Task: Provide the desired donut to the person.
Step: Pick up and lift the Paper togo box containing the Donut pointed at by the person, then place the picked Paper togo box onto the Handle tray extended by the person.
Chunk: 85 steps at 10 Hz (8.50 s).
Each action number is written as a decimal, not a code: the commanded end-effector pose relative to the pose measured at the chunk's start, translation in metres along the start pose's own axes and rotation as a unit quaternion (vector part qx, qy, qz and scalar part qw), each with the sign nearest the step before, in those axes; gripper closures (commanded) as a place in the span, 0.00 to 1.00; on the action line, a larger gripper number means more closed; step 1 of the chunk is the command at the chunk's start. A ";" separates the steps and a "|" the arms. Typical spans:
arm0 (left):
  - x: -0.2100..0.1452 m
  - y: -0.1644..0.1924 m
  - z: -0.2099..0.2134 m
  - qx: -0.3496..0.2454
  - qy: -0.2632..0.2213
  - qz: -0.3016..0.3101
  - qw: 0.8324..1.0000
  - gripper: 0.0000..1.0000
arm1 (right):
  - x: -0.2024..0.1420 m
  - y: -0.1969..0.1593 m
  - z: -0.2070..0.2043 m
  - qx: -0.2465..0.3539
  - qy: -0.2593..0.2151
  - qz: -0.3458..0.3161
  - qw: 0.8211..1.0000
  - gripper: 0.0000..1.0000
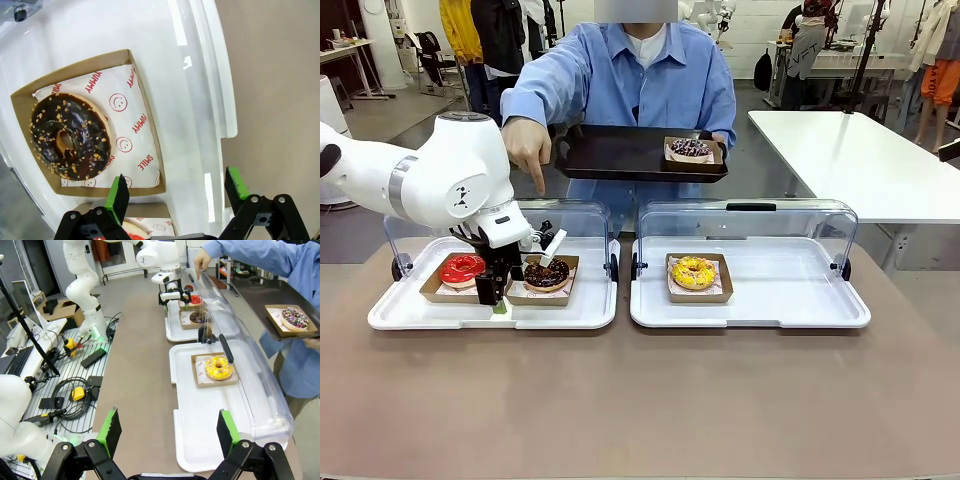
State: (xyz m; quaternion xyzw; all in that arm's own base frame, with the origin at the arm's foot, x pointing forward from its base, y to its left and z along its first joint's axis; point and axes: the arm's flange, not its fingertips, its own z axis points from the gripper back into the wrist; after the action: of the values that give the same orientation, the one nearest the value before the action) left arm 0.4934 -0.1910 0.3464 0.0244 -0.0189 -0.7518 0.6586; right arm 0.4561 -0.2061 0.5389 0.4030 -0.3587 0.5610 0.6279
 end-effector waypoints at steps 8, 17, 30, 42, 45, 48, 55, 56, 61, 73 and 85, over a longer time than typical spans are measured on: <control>-0.002 0.015 -0.021 0.009 -0.005 0.025 1.000 0.55 | 0.001 -0.001 0.001 0.004 -0.004 0.001 1.000 0.00; -0.003 0.012 -0.016 -0.003 -0.016 0.009 1.000 1.00 | 0.001 -0.001 0.001 0.004 -0.004 0.001 1.000 0.00; 0.063 -0.081 0.247 -0.055 -0.004 0.032 0.998 1.00 | 0.001 -0.001 0.001 0.004 -0.004 0.001 1.000 0.00; 0.067 -0.076 0.275 -0.028 -0.007 0.025 0.999 1.00 | 0.001 -0.001 0.001 0.004 -0.004 0.001 1.000 0.00; 0.067 -0.076 0.275 -0.028 -0.007 0.025 0.999 1.00 | 0.001 -0.001 0.001 0.004 -0.004 0.001 1.000 0.00; 0.073 -0.069 0.284 0.000 -0.021 0.035 0.999 0.99 | 0.001 -0.001 0.001 0.004 -0.004 0.001 1.000 0.00; 0.092 0.040 0.321 0.035 -0.063 0.044 0.996 0.99 | 0.001 -0.001 0.001 0.004 -0.004 0.001 1.000 0.00; 0.092 0.061 0.314 0.026 -0.059 0.044 0.997 0.99 | 0.001 -0.001 0.001 0.004 -0.004 0.001 1.000 0.00; 0.081 0.125 0.260 -0.003 -0.015 0.019 1.000 0.99 | 0.001 -0.001 0.001 0.004 -0.004 0.001 1.000 0.00; 0.071 0.126 0.232 -0.060 -0.005 -0.015 0.998 0.00 | 0.001 -0.001 0.001 0.004 -0.004 0.001 1.000 0.00; 0.012 0.062 0.265 -0.099 -0.053 -0.004 0.994 0.00 | 0.001 -0.001 0.001 0.004 -0.004 0.001 1.000 0.00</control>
State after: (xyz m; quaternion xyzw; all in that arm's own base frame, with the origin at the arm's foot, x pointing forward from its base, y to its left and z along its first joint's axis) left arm 0.5612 -0.2406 0.6105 -0.0573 0.0299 -0.7500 0.6583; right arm 0.4561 -0.2064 0.5386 0.4035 -0.3585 0.5607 0.6278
